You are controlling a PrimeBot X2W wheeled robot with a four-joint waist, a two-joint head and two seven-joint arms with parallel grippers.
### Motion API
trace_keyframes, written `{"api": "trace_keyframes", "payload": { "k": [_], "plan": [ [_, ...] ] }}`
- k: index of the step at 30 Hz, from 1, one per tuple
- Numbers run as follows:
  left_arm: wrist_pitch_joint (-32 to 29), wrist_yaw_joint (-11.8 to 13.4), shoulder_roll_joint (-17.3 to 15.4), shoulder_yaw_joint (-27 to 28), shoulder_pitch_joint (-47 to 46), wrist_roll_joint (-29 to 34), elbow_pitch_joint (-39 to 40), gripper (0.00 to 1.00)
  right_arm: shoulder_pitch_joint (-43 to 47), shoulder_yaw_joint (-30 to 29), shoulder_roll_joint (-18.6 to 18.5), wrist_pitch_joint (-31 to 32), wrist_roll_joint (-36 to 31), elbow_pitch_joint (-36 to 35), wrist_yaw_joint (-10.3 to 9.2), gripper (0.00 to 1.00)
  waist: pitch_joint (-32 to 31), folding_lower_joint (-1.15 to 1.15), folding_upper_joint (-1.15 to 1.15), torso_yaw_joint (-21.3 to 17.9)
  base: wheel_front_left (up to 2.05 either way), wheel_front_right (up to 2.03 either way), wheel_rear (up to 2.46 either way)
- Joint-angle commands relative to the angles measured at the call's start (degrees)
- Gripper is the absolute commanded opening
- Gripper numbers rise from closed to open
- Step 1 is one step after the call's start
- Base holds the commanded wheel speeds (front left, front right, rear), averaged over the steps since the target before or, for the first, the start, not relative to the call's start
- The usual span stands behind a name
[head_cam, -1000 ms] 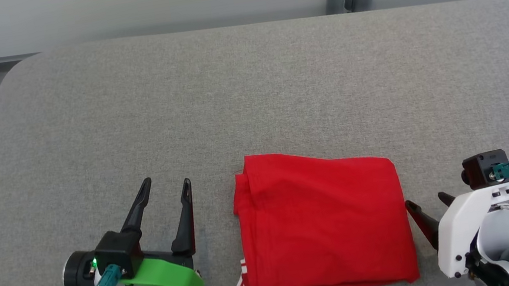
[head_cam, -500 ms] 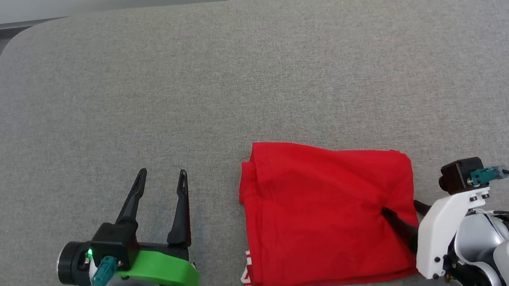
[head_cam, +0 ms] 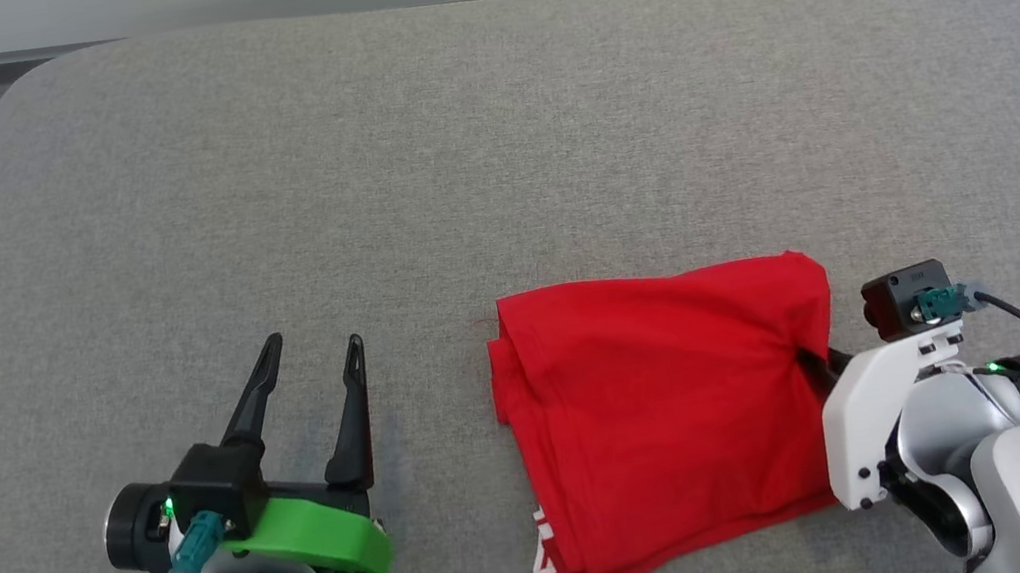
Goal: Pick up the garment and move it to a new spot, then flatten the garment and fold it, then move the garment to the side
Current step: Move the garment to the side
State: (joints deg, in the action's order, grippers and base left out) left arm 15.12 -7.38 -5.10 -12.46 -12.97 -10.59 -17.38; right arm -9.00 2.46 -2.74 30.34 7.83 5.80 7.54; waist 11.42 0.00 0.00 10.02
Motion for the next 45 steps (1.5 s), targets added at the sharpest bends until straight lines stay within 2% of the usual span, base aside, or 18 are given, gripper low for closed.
{"api": "trace_keyframes", "payload": {
  "k": [1, 9, 15, 22, 27, 39, 45],
  "plan": [
    [0.02, 0.13, 0.06, 0.48, -0.74, 0.25, 0.20, 1.00, -1.08, -0.54, -0.30, 0.10, -1.05, -0.11, -0.11, 0.00, -0.57, 0.00, 0.00, -1.03, 0.00, 0.00, 0.00],
    [0.02, 0.81, 0.48, 2.97, 0.80, 0.02, 1.58, 1.00, -6.79, -1.96, -0.25, 1.78, -6.70, 1.12, -0.10, 0.00, -1.70, 0.00, 0.00, -6.42, 0.00, 0.00, 0.00],
    [0.01, 1.07, 0.82, 5.56, 1.06, -0.22, 3.16, 1.00, -13.45, -2.14, -0.23, 3.94, -10.59, 3.37, -0.10, 0.00, -1.47, 0.00, 0.00, -11.92, 0.00, 0.00, 0.00],
    [0.02, 0.80, 0.38, 7.31, 0.28, 1.20, 5.49, 1.00, -23.03, 0.23, -0.23, 6.07, -11.01, 7.24, -0.10, 0.00, 1.56, 0.00, 0.00, -19.54, 0.00, 0.00, 0.00],
    [0.01, 0.51, 0.51, 7.37, -1.16, 2.00, 7.70, 1.00, -29.60, 1.52, -0.26, 6.43, -14.44, 11.06, -0.10, 0.00, 4.03, 0.00, 0.00, -22.73, 0.00, 0.00, 0.00],
    [0.02, 0.35, -0.69, 8.65, -3.41, 3.86, 11.22, 1.00, -40.88, 4.77, -7.28, 4.28, -16.01, 19.49, -0.11, 0.00, 9.28, 0.00, 0.00, -26.98, 0.00, 0.00, 0.00],
    [0.01, 0.19, -0.87, 7.17, -4.37, 4.26, 10.95, 1.00, -44.48, 5.44, -12.59, 5.51, -14.61, 20.40, -0.11, 0.00, 11.48, 0.00, 0.00, -26.81, 0.00, 0.00, 0.00]
  ]
}}
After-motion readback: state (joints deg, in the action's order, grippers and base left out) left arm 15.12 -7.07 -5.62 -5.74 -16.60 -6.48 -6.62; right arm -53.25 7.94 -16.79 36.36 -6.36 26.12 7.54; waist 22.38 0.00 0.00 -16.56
